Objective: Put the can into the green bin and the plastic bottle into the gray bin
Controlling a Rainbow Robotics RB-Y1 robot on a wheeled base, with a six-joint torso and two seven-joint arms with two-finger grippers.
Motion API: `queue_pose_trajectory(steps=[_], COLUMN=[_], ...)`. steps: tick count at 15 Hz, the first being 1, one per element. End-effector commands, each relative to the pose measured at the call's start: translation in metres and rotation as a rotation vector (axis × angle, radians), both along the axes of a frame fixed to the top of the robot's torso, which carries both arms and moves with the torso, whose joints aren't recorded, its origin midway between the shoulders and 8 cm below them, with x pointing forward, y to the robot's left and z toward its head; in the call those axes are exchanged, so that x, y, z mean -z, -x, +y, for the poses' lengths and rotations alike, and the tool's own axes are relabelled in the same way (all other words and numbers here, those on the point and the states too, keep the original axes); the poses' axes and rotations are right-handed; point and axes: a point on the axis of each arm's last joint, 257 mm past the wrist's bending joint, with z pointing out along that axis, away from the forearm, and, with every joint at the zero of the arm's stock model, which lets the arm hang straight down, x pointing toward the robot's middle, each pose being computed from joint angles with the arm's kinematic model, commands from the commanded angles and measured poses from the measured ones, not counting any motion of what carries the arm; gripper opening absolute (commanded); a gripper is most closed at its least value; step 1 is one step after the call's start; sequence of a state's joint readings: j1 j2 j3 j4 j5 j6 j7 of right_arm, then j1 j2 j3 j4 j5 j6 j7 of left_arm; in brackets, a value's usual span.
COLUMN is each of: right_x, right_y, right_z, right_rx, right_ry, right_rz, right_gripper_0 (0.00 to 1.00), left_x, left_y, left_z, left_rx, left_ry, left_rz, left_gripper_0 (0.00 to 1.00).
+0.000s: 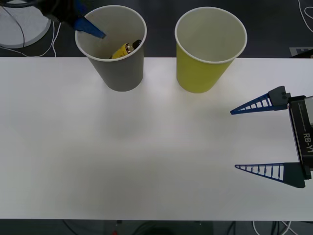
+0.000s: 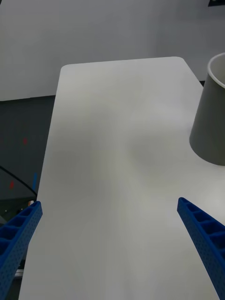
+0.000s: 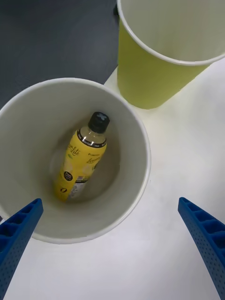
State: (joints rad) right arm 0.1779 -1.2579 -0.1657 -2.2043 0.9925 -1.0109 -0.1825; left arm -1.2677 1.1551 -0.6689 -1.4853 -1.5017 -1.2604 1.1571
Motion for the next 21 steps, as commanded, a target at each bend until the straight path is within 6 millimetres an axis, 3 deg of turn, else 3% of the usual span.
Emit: queue_pose_trajectory(steps=[1, 5, 14, 21], right_x=[0.0, 0.0, 0.0, 0.0], right_y=[0.0, 0.0, 0.0, 0.0], right_z=[0.0, 0.0, 0.0, 0.0], right_rx=[0.0, 0.0, 0.0, 0.0], right_ry=[0.0, 0.0, 0.0, 0.0], right_rz=[0.0, 0.0, 0.0, 0.0], right_gripper_0=[1.0, 1.0, 1.0, 1.0], left_x=[0.01, 0.031, 0.075, 0.106], left_y=[0.011, 0.044, 0.102, 0.144], left_z=[0.006, 0.009, 0.025, 0.026], left_rx=[0.026, 0.091, 0.281, 0.396], left_ry=[0.009, 0.062, 0.087, 0.094], left_rz=[-0.014, -0.019, -0.059, -0.107], left_gripper_0=[1.0, 1.0, 1.0, 1.0])
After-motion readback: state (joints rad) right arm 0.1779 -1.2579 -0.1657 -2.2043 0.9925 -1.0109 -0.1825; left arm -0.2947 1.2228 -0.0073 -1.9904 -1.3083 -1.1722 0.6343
